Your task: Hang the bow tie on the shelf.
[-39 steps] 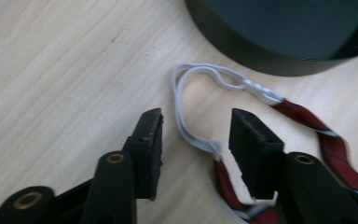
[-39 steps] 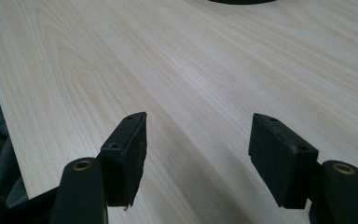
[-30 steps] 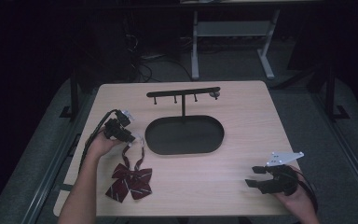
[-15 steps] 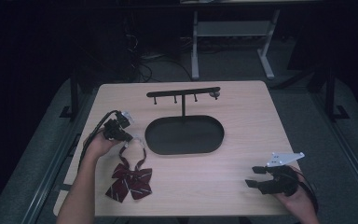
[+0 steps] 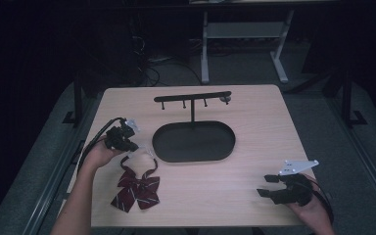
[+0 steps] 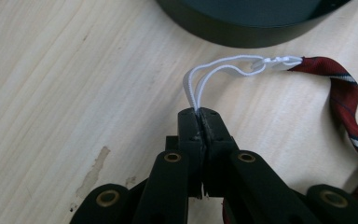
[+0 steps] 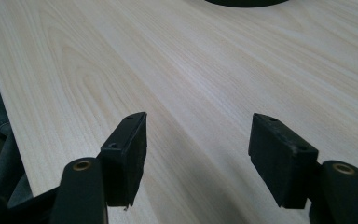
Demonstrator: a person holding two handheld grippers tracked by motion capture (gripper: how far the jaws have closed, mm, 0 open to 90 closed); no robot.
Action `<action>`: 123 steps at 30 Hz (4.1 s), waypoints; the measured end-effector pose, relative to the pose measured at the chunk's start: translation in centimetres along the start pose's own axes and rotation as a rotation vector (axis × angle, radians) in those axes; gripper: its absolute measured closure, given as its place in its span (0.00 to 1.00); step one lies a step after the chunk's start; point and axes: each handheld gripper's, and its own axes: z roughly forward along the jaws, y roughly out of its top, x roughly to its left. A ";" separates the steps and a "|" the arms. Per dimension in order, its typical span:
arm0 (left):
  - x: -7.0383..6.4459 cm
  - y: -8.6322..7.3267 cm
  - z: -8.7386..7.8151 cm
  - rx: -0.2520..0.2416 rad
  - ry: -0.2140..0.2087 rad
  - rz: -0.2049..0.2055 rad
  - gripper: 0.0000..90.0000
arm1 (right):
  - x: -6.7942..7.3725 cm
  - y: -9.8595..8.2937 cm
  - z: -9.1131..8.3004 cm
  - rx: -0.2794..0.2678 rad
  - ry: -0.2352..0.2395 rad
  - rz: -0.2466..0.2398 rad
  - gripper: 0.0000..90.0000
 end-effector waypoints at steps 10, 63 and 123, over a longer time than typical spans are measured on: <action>-1.6 1.1 -1.6 0.006 -0.012 0.067 0.98 | 0.1 0.0 -0.2 -0.003 -0.003 -0.004 0.41; -5.5 2.0 -8.8 0.016 0.023 0.244 0.98 | 0.1 0.0 -0.3 -0.006 -0.005 0.005 0.41; -8.5 5.0 -13.9 0.018 0.064 0.388 0.98 | -0.4 -0.3 -0.4 -0.023 -0.011 0.019 0.41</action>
